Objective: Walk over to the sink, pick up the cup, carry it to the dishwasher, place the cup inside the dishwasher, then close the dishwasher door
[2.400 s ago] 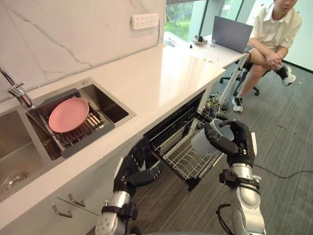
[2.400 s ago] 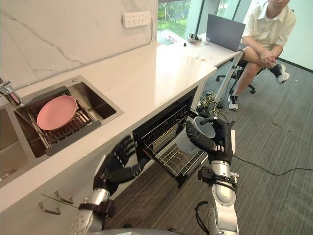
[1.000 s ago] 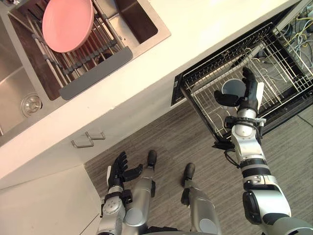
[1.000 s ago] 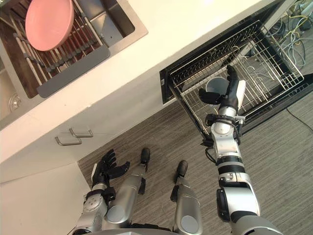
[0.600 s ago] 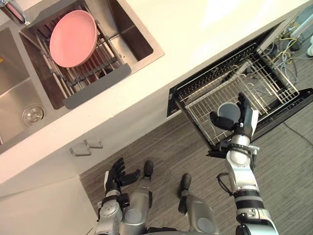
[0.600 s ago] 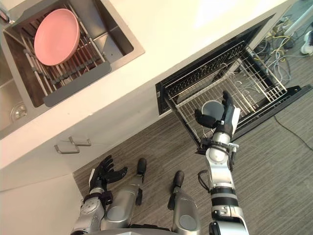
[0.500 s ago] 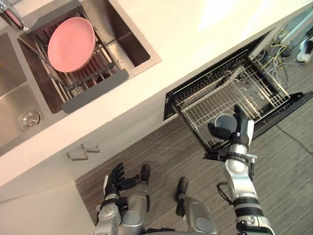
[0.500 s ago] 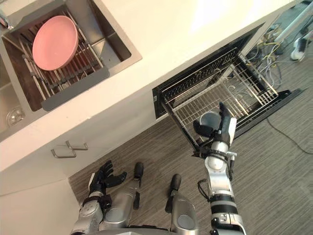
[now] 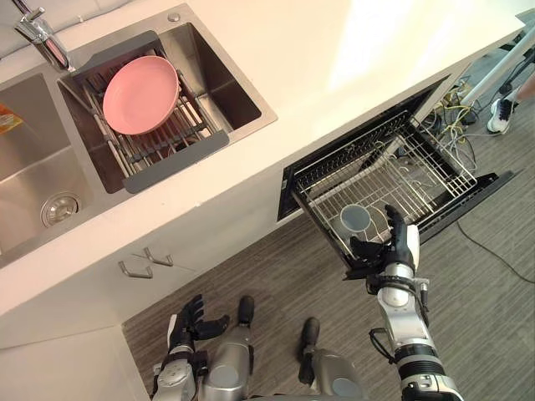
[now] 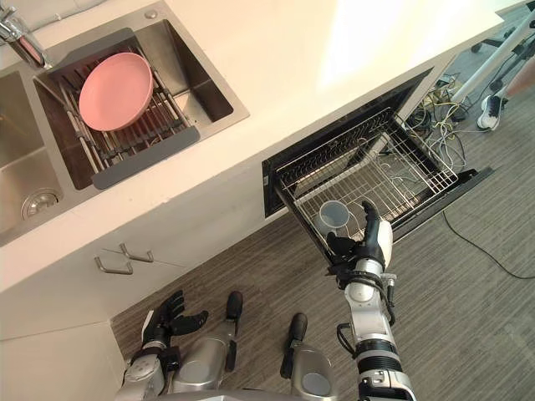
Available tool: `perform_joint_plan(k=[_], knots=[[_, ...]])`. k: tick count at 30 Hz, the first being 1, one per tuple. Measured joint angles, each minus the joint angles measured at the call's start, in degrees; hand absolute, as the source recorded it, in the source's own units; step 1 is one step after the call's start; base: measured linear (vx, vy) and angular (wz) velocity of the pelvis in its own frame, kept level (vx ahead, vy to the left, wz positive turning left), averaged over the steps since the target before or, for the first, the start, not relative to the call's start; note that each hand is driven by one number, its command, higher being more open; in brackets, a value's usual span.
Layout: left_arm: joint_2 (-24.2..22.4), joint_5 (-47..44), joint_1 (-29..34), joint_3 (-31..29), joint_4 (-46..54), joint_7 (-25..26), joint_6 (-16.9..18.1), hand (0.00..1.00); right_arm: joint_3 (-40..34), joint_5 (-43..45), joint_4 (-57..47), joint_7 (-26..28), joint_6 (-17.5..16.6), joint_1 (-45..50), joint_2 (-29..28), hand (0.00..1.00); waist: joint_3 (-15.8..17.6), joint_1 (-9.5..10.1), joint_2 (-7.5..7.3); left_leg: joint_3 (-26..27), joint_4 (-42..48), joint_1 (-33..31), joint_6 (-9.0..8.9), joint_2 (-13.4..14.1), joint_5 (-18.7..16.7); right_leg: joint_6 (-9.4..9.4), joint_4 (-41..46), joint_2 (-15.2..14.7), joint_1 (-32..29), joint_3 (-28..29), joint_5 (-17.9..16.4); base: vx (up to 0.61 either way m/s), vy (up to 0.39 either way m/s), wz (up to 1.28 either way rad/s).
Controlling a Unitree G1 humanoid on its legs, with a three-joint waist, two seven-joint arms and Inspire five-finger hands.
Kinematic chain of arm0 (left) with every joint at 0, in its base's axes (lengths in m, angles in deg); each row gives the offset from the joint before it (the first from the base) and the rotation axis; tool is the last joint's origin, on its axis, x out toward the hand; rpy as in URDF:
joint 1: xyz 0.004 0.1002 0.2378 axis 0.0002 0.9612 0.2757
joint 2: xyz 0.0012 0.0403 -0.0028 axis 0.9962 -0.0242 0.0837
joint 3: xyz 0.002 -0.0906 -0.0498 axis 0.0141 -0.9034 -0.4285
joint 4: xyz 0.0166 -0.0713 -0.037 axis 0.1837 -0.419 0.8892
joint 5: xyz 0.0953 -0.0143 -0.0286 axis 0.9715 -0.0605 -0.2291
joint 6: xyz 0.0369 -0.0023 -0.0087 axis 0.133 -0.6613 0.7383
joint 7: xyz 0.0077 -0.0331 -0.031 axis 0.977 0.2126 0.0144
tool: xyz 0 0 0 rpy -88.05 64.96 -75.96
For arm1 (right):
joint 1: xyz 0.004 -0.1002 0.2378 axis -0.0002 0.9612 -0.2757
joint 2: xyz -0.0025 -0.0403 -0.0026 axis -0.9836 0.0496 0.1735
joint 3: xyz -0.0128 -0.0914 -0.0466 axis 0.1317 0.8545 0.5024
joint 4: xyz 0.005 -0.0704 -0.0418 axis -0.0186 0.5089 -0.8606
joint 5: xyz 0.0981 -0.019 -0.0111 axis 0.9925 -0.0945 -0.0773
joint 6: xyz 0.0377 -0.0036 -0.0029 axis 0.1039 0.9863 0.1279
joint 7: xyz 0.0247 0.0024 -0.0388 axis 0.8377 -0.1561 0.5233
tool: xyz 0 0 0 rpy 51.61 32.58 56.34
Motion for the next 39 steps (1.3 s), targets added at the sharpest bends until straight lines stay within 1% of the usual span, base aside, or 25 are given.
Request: perform_joint_plan(k=[4,7,10,13,14,15,16,18,20,22,23,25,26,27,29,30,31,32,33,34,35,36,37,38,39], knots=[[0.0,0.3,0.0,0.2,0.0,0.0,0.0,0.9,-0.7,-0.4,-0.1,-2.7,0.1,-0.3,-0.5,0.9,0.0,-0.07,0.03,-0.1,0.0,0.0,-0.03,-0.2,0.0,0.04,-0.7,0.0,0.4,-0.2,0.3,0.04,-0.008,0.02],[0.0,0.3,0.0,0.3,0.0,0.0,0.0,0.9,-2.2,0.7,-1.1,-3.0,0.1,-0.2,-1.5,0.9,-0.1,-0.08,0.08,-0.3,0.0,0.1,-0.04,-0.3,0.0,0.04,-0.9,0.0,0.7,-0.4,0.3,0.02,-0.009,0.04],[-0.1,1.0,0.0,0.3,0.0,0.0,0.0,0.9,-2.6,5.5,-8.3,-2.8,-0.7,3.6,-2.8,0.9,-0.3,-0.12,0.3,-1.2,-0.2,0.4,-0.04,-0.4,0.0,0.09,-1.1,0.0,1.4,-1.4,0.2,-0.01,-0.01,0.16],[-0.5,1.3,1.0,0.3,0.4,0.0,-0.3,0.9,-2.4,9.1,-18.7,-1.1,-3.2,10.6,-4.2,0.9,-1.6,-0.84,0.53,-3.6,-0.8,0.4,-0.32,-0.7,-0.3,0.1,-0.3,-0.4,2.4,-4.3,-1.3,-0.01,-0.017,0.54],[-1.3,1.3,1.7,-0.7,0.7,0.0,-0.3,0.9,-2.5,10.6,-23.6,-0.1,-4.4,13.8,-4.7,0.9,-2.5,-1.23,0.49,-3.6,0.2,-1.0,0.72,-0.9,-1.6,0.03,0.2,-1.1,2.8,-6.6,-1.9,0.0,0.001,0.72],[-1.5,1.3,1.6,-1.1,0.7,0.0,-0.5,0.9,-2.8,11.2,-25.5,0.3,-4.8,14.7,-4.9,0.9,-2.6,-1.82,0.47,-0.8,1.3,-1.7,1.53,-0.2,-2.4,0.1,0.0,-1.3,3.5,-8.2,-2.0,0.0,-0.003,1.12],[-2.1,1.2,1.4,-1.8,0.6,0.0,-0.6,0.9,-3.1,12.5,-28.2,0.7,-5.4,15.4,-5.1,0.9,-2.6,-3.04,0.49,7.0,4.7,-3.5,2.13,2.1,-3.2,0.22,-0.5,-1.7,4.8,-11.2,-2.0,0.01,0.021,1.07],[-2.4,1.2,1.1,-2.0,0.6,-0.1,-0.6,0.9,-4.2,12.7,-31.5,1.4,-6.0,14.7,-4.8,0.9,-2.6,-2.81,0.53,18.2,10.2,-6.2,2.06,5.9,-4.8,0.66,-0.5,-2.0,5.5,-13.9,-2.4,0.02,0.048,0.8],[-2.4,1.1,1.0,-2.3,0.3,0.0,-0.6,0.9,-4.3,12.7,-34.3,1.9,-7.2,13.4,-4.7,0.9,-2.7,-2.36,0.49,20.6,11.0,-6.4,2.27,5.8,-5.0,1.32,-0.4,-2.8,5.5,-14.5,-2.6,0.05,0.091,0.34],[-2.4,0.8,1.0,-3.1,-0.1,0.1,-0.6,0.9,-3.7,12.6,-36.6,2.9,-8.0,12.6,-4.7,0.9,-2.8,-1.77,0.49,20.3,10.9,-5.8,2.91,4.6,-5.5,1.68,-0.4,-3.6,6.4,-14.8,-2.7,0.06,0.089,0.21],[-2.4,0.7,1.2,-3.7,-0.2,0.2,-0.6,0.9,-3.5,12.5,-37.7,3.8,-8.4,12.0,-4.7,0.9,-2.9,-1.53,0.33,20.3,11.0,-5.2,3.1,3.8,-6.8,2.23,-0.4,-4.4,7.3,-15.2,-3.0,0.05,0.083,0.17],[-2.3,0.8,1.3,-4.3,-0.8,0.2,-0.6,0.9,-3.2,12.2,-39.1,4.6,-8.8,11.4,-4.7,0.9,-3.6,-1.73,-0.15,21.3,13.2,-5.1,3.53,2.7,-8.7,2.82,2.1,-6.9,7.6,-16.2,-5.5,0.08,0.14,0.28],[-2.1,0.8,1.4,-4.5,-0.9,0.0,-0.6,0.9,-2.7,11.9,-39.2,4.8,-9.1,11.2,-4.6,0.9,-3.6,-2.14,-0.76,22.2,17.5,-5.3,3.62,2.7,-11.6,3.29,6.1,-9.0,7.7,-16.7,-8.1,0.16,0.204,0.28],[-2.1,0.8,1.3,-4.9,-1.0,-0.1,-0.5,0.9,-2.1,11.8,-38.9,5.2,-9.1,11.0,-4.0,0.9,-3.6,-2.19,-0.85,21.8,21.2,-5.0,4.09,2.8,-14.9,2.94,12.4,-10.7,7.5,-16.1,-9.8,0.17,0.194,0.15],[-1.8,1.3,1.4,-4.7,-1.5,-0.1,-0.4,0.9,-0.2,11.1,-38.5,5.9,-9.0,10.2,-3.1,0.9,-3.9,-2.65,-0.88,21.7,22.7,-3.9,4.57,2.8,-17.0,0.46,23.2,-13.1,3.7,-12.5,-9.4,0.15,0.179,0.07],[-1.0,1.5,1.4,-3.9,-1.7,-0.2,-0.5,0.9,1.0,9.6,-38.5,6.3,-9.0,9.4,-2.2,0.9,-4.1,-3.72,-1.27,20.0,22.7,-2.4,5.75,2.3,-17.9,-3.42,32.1,-13.6,0.1,-6.3,-6.4,0.17,0.176,0.39],[-0.8,1.9,1.4,-3.8,-1.7,-0.3,-0.5,0.9,1.4,9.1,-38.5,6.6,-9.1,9.2,-1.9,0.9,-4.3,-4.29,-1.57,18.8,22.4,-1.8,6.33,1.9,-18.0,-3.5,34.6,-13.5,-1.1,-3.9,-5.4,0.2,0.14,0.69],[-0.5,2.0,1.4,-3.3,-1.5,-0.3,-0.5,0.9,1.9,8.5,-38.4,6.9,-9.1,8.8,-1.4,0.9,-4.6,-4.95,-1.94,17.2,21.9,-1.1,6.36,1.5,-18.1,-1.8,35.4,-12.1,-1.5,-0.6,-7.9,0.19,0.044,0.79],[0.1,2.0,1.3,-2.2,-1.2,-0.1,-0.5,0.9,2.6,7.3,-38.4,7.2,-9.3,8.0,-0.4,0.9,-4.8,-4.99,-2.26,15.5,21.0,0.1,5.6,1.1,-17.6,-1.02,33.8,-9.5,-2.1,2.8,-11.0,0.2,0.039,0.76],[0.4,2.1,1.3,-1.7,-1.0,-0.1,-0.5,0.9,2.9,7.0,-38.3,7.4,-9.3,7.4,0.2,0.9,-4.8,-5.0,-2.27,14.6,20.7,0.7,5.35,1.0,-17.3,-0.92,32.0,-8.1,-2.2,4.1,-11.9,0.24,0.033,0.84],[0.5,2.1,1.2,-1.2,-0.4,-0.1,-0.5,0.9,3.4,6.7,-38.3,7.9,-9.4,6.7,1.5,0.9,-5.0,-5.09,-2.46,13.6,20.4,1.2,4.98,0.7,-16.2,-0.7,26.6,-5.8,-2.2,6.1,-12.5,0.22,0.001,0.94],[0.6,2.1,1.2,-1.1,0.2,-0.1,-0.3,0.9,3.9,5.8,-38.4,8.0,-9.5,6.6,2.7,0.9,-5.7,-5.01,-3.03,12.0,20.4,1.2,4.93,-0.3,-16.0,-0.35,20.0,-4.5,-2.1,6.5,-11.3,0.26,-0.027,0.96],[0.8,2.2,1.1,-1.1,0.3,-0.1,-0.2,0.9,4.1,5.6,-38.3,8.3,-9.5,6.6,3.2,0.9,-6.0,-4.83,-3.54,11.3,20.5,1.2,4.85,-1.1,-16.1,-0.35,17.0,-4.3,-2.3,6.4,-9.0,0.26,-0.068,0.9],[0.9,2.2,1.0,-1.3,0.0,-0.1,-0.1,0.9,4.7,5.5,-38.1,8.9,-9.5,6.5,4.0,0.9,-6.7,-4.8,-4.06,10.3,20.7,1.3,4.15,-2.1,-16.5,2.18,13.7,-4.3,-2.4,6.5,-6.5,0.29,-0.065,0.58],[0.7,2.2,1.7,-1.5,0.4,0.0,-0.1,0.9,5.3,5.1,-37.3,9.8,-9.4,6.1,4.3,0.9,-7.3,-4.39,-3.1,9.5,20.7,1.2,3.54,-1.3,-16.9,2.36,10.8,-3.3,-0.8,6.8,-5.3,0.25,-0.052,0.36]])
